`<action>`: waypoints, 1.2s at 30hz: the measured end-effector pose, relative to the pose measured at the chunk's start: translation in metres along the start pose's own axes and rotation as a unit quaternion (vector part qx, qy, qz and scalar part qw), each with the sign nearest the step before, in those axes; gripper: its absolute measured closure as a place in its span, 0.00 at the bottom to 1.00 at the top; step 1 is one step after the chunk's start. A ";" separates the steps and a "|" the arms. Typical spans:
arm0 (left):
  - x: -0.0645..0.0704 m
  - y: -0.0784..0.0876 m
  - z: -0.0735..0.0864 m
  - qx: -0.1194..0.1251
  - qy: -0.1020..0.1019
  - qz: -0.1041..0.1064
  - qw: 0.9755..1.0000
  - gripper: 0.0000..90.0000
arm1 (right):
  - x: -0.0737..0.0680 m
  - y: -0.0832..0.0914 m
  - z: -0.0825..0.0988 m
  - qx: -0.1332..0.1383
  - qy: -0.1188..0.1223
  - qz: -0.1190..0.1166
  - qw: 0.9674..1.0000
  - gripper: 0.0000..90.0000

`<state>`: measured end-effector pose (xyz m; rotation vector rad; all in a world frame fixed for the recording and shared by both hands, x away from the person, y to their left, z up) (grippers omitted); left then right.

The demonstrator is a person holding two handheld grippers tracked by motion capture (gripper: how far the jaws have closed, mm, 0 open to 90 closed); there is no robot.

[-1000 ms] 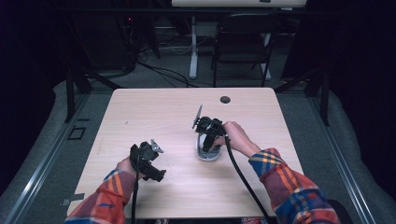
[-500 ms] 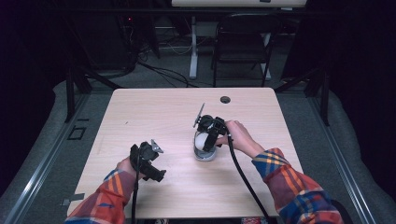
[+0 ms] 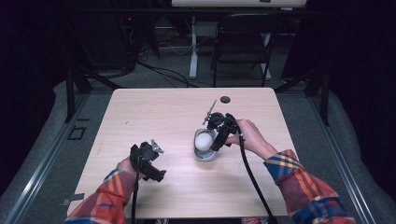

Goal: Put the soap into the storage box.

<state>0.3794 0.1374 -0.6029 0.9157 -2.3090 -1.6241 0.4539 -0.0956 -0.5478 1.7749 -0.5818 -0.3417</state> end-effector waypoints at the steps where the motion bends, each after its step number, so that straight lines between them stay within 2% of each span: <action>1: 0.000 0.000 0.000 0.000 0.001 0.000 1.000 0.01 | 0.001 0.002 0.003 0.002 0.001 0.000 1.000 0.06; 4: 0.000 0.000 0.000 0.001 0.001 0.000 1.000 0.01 | 0.003 0.006 0.012 0.004 -0.001 0.005 1.000 0.04; 5: 0.000 0.000 0.000 0.000 0.002 0.000 1.000 0.01 | 0.004 0.009 0.020 0.002 -0.004 0.006 1.000 0.04; 8: 0.000 0.000 0.000 0.000 0.002 0.000 1.000 0.01 | 0.005 0.009 0.026 0.003 -0.006 0.010 1.000 0.03; 12: 0.000 0.000 0.000 0.000 0.002 0.000 1.000 0.01 | 0.006 0.009 0.044 -0.016 -0.007 0.015 1.000 0.01; 17: 0.000 0.000 0.000 0.000 0.002 0.000 1.000 0.01 | 0.007 0.011 0.063 -0.021 -0.011 0.020 1.000 0.00; 22: 0.000 0.000 0.000 0.000 0.002 -0.001 1.000 0.01 | 0.007 0.012 0.076 -0.022 -0.018 0.020 0.999 0.00; 28: 0.000 0.000 0.000 -0.001 0.002 -0.001 1.000 0.01 | 0.006 0.010 0.097 -0.026 -0.037 0.008 0.999 0.00; 29: 0.000 0.000 0.000 0.000 0.002 -0.001 1.000 0.01 | 0.008 0.010 0.102 -0.035 -0.035 0.013 0.999 0.00; 33: 0.000 0.000 0.000 -0.002 0.003 0.000 1.000 0.01 | 0.008 0.004 0.123 -0.043 -0.046 0.014 0.998 0.00; 36: 0.000 0.000 0.000 -0.002 0.003 0.000 1.000 0.01 | 0.008 0.003 0.130 -0.046 -0.053 0.011 0.997 0.00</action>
Point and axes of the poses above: each handheld gripper's, and its own axes: y roughly backward along the jaws, z roughly out of its underside, x roughly to its right, the point moved 9 cm from there along -y, roughly forward along the jaws, and after that the axes turned 8 degrees about -y, right-handed, at the moved point
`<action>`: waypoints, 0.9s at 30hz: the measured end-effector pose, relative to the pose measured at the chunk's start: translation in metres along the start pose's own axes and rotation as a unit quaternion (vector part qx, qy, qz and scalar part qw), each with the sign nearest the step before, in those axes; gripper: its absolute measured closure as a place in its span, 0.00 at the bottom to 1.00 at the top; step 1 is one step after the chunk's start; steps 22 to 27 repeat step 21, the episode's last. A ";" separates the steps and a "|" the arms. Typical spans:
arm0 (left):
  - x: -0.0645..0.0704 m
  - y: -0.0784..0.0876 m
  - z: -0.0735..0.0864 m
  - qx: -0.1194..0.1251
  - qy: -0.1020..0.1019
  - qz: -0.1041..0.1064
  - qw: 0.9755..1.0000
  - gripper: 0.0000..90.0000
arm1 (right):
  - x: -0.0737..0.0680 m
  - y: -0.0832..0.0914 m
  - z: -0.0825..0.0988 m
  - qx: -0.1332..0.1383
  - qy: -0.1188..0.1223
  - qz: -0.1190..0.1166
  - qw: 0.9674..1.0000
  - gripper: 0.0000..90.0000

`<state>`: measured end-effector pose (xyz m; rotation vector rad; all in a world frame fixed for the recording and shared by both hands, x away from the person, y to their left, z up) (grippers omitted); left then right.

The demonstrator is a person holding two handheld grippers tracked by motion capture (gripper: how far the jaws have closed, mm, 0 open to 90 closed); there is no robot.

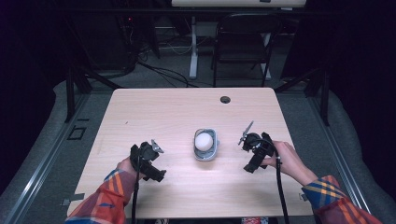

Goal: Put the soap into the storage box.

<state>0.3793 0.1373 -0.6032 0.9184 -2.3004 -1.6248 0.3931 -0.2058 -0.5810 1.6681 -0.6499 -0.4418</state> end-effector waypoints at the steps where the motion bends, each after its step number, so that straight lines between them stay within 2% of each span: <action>1: 0.000 0.000 0.000 0.000 0.000 0.000 1.000 0.01 | 0.001 -0.002 0.004 -0.001 -0.001 0.001 1.000 0.00; 2: 0.000 0.000 0.000 0.000 0.001 0.000 1.000 0.01 | 0.001 -0.002 0.008 -0.006 -0.002 0.003 1.000 0.00; 3: 0.000 0.000 0.000 0.000 0.000 0.000 1.000 0.01 | -0.001 -0.006 0.017 -0.005 -0.008 -0.009 1.000 0.00; 5: 0.000 0.000 0.000 0.000 -0.001 -0.001 1.000 0.01 | -0.002 -0.009 0.023 -0.003 -0.008 -0.013 1.000 0.00; 10: 0.000 0.000 0.000 0.001 -0.001 -0.001 1.000 0.01 | -0.002 -0.015 0.040 -0.007 -0.016 -0.011 1.000 0.00; 11: 0.000 0.000 0.000 0.000 -0.001 -0.001 1.000 0.01 | -0.004 -0.020 0.046 0.004 -0.027 -0.016 1.000 0.00; 12: 0.000 0.000 0.000 0.000 -0.001 -0.001 1.000 0.01 | -0.004 -0.020 0.046 0.004 -0.027 -0.016 1.000 0.00; 13: 0.000 0.000 -0.001 0.002 -0.002 -0.001 1.000 0.01 | -0.004 -0.023 0.054 -0.001 -0.022 -0.015 1.000 0.00; 14: 0.000 0.000 -0.001 0.002 -0.002 -0.001 1.000 0.01 | -0.004 -0.023 0.054 -0.001 -0.022 -0.015 1.000 0.00; 15: 0.001 0.000 -0.001 0.002 -0.004 0.001 1.000 0.01 | -0.008 -0.025 0.057 0.007 -0.028 -0.033 0.999 0.00; 20: 0.000 0.001 -0.001 0.003 -0.003 0.000 1.000 0.01 | -0.007 -0.029 0.060 0.006 -0.038 -0.032 0.999 0.00; 21: 0.000 0.001 -0.001 0.003 -0.003 0.000 1.000 0.01 | -0.005 -0.029 0.060 -0.001 -0.030 -0.024 0.999 0.01; 27: 0.000 0.001 -0.001 0.003 -0.003 0.000 1.000 0.01 | -0.005 -0.029 0.060 -0.001 -0.030 -0.024 0.999 0.01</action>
Point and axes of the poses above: each handheld gripper's, and its own axes: y roughly backward along the jaws, z roughly out of its underside, x roughly to its right, the point moved 9 cm from there along -y, roughly forward along the jaws, and after that the axes turned 8 degrees about -y, right-handed, at the moved point
